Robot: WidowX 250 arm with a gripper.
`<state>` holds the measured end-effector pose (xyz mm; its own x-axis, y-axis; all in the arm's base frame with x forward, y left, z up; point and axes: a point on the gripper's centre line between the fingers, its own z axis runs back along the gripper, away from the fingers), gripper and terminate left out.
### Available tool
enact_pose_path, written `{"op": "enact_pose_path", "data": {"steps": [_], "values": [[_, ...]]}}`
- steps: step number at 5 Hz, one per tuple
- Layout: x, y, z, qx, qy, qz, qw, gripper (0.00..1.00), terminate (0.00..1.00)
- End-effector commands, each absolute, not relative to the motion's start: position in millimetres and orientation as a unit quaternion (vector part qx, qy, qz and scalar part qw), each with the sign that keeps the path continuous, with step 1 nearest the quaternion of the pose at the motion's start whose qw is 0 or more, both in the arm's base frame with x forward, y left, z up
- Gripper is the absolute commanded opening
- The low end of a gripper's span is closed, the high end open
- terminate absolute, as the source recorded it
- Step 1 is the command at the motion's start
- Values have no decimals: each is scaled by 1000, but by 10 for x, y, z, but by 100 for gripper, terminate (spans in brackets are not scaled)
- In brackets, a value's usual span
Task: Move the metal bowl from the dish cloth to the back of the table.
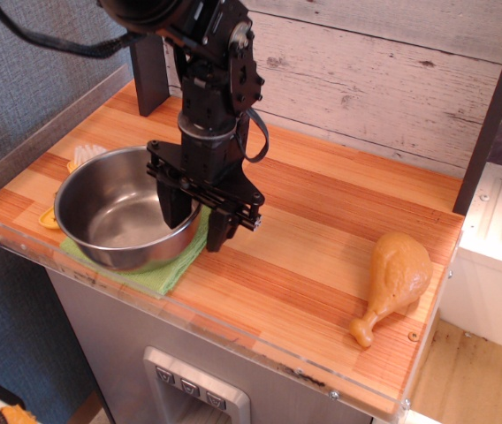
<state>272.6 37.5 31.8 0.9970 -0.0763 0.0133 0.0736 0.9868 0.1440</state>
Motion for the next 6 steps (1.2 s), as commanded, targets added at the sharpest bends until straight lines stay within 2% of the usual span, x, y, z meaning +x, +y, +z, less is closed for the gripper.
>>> {"op": "enact_pose_path", "data": {"steps": [1, 2, 3, 4, 5, 6], "values": [[2685, 455, 377, 83, -23, -30, 996, 0, 0], [2637, 471, 387, 79, -24, -29, 996, 0, 0], [2595, 459, 506, 51, -41, -19, 998, 0, 0], [2625, 338, 913, 15, -92, -9, 996, 0, 0], [2785, 92, 1118, 6, -112, -21, 994, 0, 0], [3111, -346, 1073, 4, -106, -63, 992, 0, 0]]}}
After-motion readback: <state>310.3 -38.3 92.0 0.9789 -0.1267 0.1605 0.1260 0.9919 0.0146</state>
